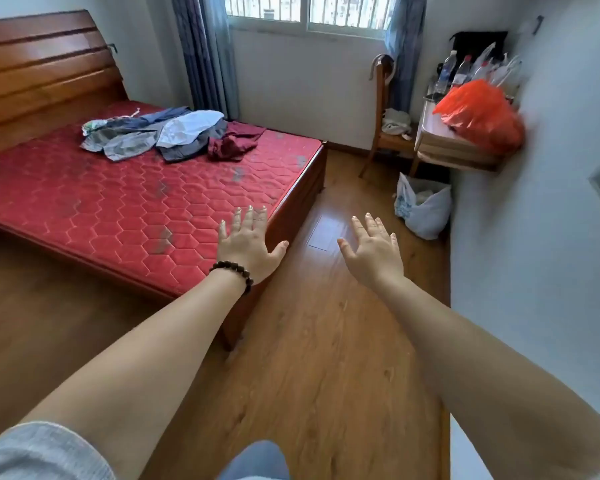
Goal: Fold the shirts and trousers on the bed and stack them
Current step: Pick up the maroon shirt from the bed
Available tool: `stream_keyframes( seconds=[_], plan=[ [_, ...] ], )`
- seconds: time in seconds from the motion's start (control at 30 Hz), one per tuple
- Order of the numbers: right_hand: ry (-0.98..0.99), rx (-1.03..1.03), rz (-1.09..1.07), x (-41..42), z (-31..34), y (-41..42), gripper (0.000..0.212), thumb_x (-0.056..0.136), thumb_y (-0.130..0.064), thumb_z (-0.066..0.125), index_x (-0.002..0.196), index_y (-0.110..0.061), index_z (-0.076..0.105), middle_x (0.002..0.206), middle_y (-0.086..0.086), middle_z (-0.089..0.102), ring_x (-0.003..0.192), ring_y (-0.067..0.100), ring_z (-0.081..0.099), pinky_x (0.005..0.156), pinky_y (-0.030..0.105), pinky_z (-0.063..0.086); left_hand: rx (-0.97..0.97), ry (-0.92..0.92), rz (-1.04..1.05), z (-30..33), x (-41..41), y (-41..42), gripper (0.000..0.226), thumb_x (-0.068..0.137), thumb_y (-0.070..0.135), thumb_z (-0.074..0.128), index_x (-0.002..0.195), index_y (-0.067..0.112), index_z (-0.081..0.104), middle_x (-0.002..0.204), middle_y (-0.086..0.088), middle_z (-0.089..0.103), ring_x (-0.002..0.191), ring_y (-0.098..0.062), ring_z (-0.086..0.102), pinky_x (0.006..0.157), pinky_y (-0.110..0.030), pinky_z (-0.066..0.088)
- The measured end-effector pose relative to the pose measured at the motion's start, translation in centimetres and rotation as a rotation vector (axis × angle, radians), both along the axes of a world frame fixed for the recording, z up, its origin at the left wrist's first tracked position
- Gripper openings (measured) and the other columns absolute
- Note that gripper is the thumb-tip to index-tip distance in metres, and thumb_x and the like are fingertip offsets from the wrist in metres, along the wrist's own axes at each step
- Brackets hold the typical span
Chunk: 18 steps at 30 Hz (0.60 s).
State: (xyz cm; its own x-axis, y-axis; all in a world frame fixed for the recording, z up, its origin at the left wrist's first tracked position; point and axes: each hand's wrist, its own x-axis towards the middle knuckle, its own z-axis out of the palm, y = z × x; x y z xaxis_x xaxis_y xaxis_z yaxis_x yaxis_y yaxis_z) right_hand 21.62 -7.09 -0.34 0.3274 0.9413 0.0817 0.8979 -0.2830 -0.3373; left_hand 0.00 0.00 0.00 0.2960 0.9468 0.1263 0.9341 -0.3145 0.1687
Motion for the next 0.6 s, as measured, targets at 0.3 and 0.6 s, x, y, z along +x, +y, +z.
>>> stream_keyframes(
  seconds=[0.3,0.6],
  plan=[
    [-0.021,-0.107,-0.029,5.1,-2.9,8.3,0.064,0.098,-0.055,0.028,0.154,-0.025,0.016,0.162,0.003,0.006,0.149,0.017,-0.001,0.121,0.043,0.002,-0.077,0.067,-0.040,-3.6,5.1,9.0,0.080,0.091,0.065,0.029,0.154,0.023,0.004,0.161,-0.005,0.008,0.149,-0.023,0.001,0.120,-0.049,0.003],
    [-0.013,-0.110,-0.122,11.8,-2.7,27.9,0.062,0.099,-0.054,0.029,0.153,-0.025,0.018,0.162,0.002,0.007,0.149,0.019,0.002,0.121,0.041,0.005,-0.119,0.068,-0.075,-3.8,12.1,29.2,0.080,0.091,0.064,0.030,0.154,0.023,0.003,0.161,-0.005,0.008,0.149,-0.023,0.000,0.120,-0.048,0.003]
  ],
)
